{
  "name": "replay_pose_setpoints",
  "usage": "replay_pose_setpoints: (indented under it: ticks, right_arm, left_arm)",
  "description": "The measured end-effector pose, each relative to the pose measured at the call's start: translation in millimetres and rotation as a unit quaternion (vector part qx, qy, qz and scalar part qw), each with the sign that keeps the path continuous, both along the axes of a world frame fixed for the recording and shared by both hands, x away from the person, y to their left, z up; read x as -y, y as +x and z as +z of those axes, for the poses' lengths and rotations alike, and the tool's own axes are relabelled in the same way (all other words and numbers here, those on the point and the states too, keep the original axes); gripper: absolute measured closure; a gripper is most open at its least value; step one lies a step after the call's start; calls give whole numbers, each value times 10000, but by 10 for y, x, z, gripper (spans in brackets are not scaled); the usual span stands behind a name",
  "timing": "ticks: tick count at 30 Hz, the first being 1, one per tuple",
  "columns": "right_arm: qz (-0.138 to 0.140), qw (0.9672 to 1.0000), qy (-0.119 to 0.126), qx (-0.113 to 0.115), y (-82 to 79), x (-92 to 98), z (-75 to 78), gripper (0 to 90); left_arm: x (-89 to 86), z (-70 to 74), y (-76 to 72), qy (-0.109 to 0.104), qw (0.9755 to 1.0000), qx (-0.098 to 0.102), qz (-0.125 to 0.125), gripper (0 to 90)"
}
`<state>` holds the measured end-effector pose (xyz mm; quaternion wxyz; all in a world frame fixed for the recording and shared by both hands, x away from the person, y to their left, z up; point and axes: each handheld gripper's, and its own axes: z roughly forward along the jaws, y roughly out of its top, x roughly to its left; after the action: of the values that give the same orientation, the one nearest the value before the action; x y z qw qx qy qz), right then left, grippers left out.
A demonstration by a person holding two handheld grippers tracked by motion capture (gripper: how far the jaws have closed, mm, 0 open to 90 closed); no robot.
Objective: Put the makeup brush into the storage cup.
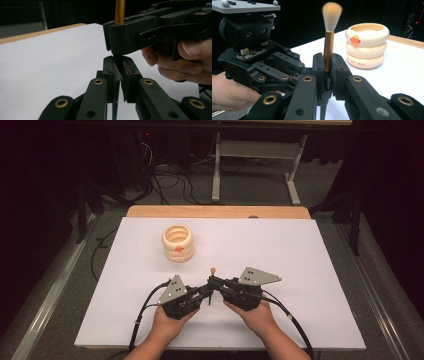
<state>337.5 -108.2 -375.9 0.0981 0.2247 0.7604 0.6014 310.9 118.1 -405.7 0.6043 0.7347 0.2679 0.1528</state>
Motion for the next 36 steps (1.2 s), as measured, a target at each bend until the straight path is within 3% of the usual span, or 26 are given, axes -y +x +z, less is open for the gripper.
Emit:
replay_pose_setpoints:
  ticks: [7,16,23,36]
  right_arm:
    - [-21,10000,24,-6,-2,12,9,816]
    - [15,9999,142,-38,11,60,46,616]
    - [-41,9999,161,23,8,103,69,513]
    - [-222,9997,-65,96,24,258,72,363]
  left_arm:
    - [-5,3,1,-4,10000,-5,14,831]
    - [-30,18,5,-10,10000,7,87,830]
    - [-65,25,19,-20,9998,-14,202,830]
    - [-167,47,45,-52,9990,24,445,830]
